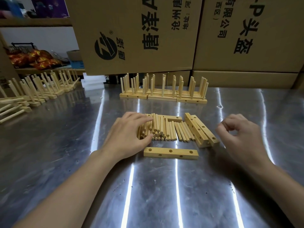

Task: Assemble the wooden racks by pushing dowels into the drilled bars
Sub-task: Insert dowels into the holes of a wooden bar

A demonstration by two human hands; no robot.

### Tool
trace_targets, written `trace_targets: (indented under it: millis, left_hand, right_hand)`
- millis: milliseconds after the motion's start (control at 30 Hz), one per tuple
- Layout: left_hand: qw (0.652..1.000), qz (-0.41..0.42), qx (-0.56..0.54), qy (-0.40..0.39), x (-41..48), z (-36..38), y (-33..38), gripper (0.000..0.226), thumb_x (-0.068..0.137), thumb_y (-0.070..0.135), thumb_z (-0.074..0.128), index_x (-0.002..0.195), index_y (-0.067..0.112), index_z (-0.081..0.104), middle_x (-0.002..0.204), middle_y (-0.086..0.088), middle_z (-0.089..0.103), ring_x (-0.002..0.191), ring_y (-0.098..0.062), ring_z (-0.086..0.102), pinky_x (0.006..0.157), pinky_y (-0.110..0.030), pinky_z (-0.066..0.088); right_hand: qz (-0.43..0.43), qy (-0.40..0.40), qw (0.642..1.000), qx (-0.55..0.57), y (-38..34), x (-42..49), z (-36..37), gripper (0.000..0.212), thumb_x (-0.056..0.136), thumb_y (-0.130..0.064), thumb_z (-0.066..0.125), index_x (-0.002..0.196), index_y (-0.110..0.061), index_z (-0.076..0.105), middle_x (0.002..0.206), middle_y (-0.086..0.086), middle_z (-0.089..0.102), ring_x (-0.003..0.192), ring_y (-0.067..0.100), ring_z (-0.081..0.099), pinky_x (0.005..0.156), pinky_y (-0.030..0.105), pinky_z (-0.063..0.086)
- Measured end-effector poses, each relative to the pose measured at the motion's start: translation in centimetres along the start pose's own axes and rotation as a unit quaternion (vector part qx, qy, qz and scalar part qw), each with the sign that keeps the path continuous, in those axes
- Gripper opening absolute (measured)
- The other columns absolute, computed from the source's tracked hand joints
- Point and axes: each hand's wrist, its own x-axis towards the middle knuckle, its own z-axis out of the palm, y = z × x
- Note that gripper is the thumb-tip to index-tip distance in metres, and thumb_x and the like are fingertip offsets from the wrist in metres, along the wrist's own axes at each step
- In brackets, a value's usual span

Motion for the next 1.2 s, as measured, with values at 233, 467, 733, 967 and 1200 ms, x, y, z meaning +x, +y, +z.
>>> trace_targets:
  millis: [233, 467, 733, 967, 1200]
  left_hand:
    - [0.999, -0.011, 0.040, -0.032, 0.5, 0.4, -0.3, 0.065, 0.093, 0.069, 0.062, 0.150, 0.039, 0.058, 0.152, 0.027, 0.050, 0.142, -0.003, 0.032, 0.115, -0.042, 0.035]
    - [1.000, 0.004, -0.001, 0.021, 0.3, -0.5, 0.4, 0.033, 0.089, 0.055, 0.077, 0.118, 0.038, 0.080, 0.126, 0.026, 0.067, 0.124, -0.003, 0.047, 0.104, -0.044, 0.045]
    - [0.938, -0.065, -0.264, 0.214, 0.6, -3.8, 2.5, 0.017, 0.105, 0.024, 0.065, 0.110, 0.018, 0.081, 0.098, 0.010, 0.078, 0.094, -0.002, 0.070, 0.080, -0.015, 0.053]
    - [0.820, -0.138, -0.544, 0.114, 0.3, -4.2, 5.4, 0.022, 0.109, 0.021, 0.056, 0.112, 0.016, 0.077, 0.105, -0.004, 0.082, 0.096, -0.018, 0.079, 0.075, -0.021, 0.061]
    - [0.822, -0.109, -0.555, 0.066, -0.3, -3.1, 6.7, 0.023, 0.108, 0.022, 0.057, 0.117, 0.012, 0.076, 0.105, -0.006, 0.082, 0.098, -0.020, 0.080, 0.077, -0.024, 0.063]
  right_hand:
    - [-0.013, 0.006, 1.000, 0.010, -0.3, 0.3, 0.1, 0.033, 0.091, -0.030, 0.056, 0.058, -0.025, 0.054, 0.067, -0.006, 0.058, 0.077, 0.016, 0.055, 0.067, 0.024, 0.039]
    - [-0.016, 0.009, 1.000, -0.002, -0.6, 0.3, 0.0, 0.038, 0.094, -0.013, 0.065, 0.060, -0.026, 0.056, 0.069, -0.009, 0.058, 0.079, 0.012, 0.055, 0.066, 0.023, 0.039]
    - [-0.018, 0.006, 1.000, 0.023, -1.3, 0.3, -0.3, 0.035, 0.097, -0.016, 0.066, 0.062, -0.019, 0.059, 0.068, -0.005, 0.058, 0.075, 0.014, 0.055, 0.066, 0.034, 0.041]
    - [0.015, -0.187, 0.949, 0.252, -5.9, 0.0, -0.4, 0.017, 0.094, -0.035, 0.072, 0.104, -0.023, 0.077, 0.093, 0.001, 0.077, 0.086, 0.020, 0.073, 0.078, 0.035, 0.059]
    - [0.042, -0.194, 0.918, 0.343, -7.2, -0.7, 0.3, 0.029, 0.080, -0.029, 0.084, 0.104, -0.013, 0.079, 0.091, 0.009, 0.080, 0.086, 0.028, 0.078, 0.084, 0.046, 0.064]
